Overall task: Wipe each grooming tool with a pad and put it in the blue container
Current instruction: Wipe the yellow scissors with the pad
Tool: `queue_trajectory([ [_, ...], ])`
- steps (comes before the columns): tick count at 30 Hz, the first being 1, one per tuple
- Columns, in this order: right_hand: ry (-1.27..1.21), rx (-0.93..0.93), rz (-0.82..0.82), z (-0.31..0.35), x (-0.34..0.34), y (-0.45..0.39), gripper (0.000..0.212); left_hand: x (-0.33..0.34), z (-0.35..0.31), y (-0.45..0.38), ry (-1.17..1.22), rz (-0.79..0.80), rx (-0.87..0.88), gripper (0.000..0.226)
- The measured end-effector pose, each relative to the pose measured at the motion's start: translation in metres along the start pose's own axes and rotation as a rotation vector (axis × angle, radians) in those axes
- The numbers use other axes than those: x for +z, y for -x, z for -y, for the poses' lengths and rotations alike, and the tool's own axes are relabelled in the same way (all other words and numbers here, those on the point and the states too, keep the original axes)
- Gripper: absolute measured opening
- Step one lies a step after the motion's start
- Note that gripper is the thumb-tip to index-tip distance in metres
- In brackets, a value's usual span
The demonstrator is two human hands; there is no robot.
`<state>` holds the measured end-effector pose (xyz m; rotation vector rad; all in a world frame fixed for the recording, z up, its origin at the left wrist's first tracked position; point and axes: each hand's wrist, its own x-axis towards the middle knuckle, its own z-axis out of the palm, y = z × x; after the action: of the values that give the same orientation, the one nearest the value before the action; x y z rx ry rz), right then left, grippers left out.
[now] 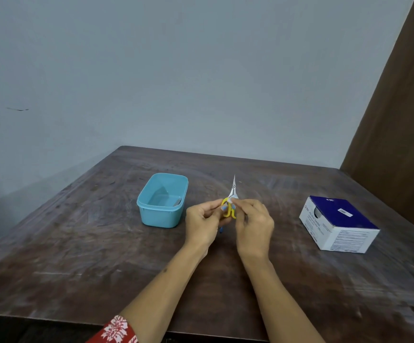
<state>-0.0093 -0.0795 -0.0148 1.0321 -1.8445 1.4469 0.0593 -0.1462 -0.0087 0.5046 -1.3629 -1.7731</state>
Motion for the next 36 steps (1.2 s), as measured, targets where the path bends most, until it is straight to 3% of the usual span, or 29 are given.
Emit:
queue_trajectory([
  [7,0.053,-0.004,0.153,0.0020,0.0022,0.0049,0.017,-0.0023,-0.0026,-0.0028,0.012,-0.088,0.006,0.021],
  [14,0.052,0.007,0.070,-0.0006,-0.0024,0.0011,0.019,0.0001,-0.0028,0.0024,-0.025,0.011,-0.032,0.018],
  [20,0.039,0.051,0.138,0.0021,0.0007,0.0053,0.012,-0.0022,-0.0045,0.0012,-0.002,-0.057,-0.027,0.018],
  [26,0.045,0.028,0.050,0.0009,-0.0005,0.0017,0.014,0.0016,-0.0036,0.0044,0.008,0.010,-0.058,0.015],
  [31,0.048,0.018,0.148,0.0057,-0.0013,0.0066,0.011,-0.0025,-0.0030,0.0002,0.009,-0.050,-0.053,0.018],
  [36,0.041,0.009,0.071,0.0019,0.0014,0.0020,0.015,0.0007,-0.0047,0.0036,0.026,0.011,-0.077,0.016],
])
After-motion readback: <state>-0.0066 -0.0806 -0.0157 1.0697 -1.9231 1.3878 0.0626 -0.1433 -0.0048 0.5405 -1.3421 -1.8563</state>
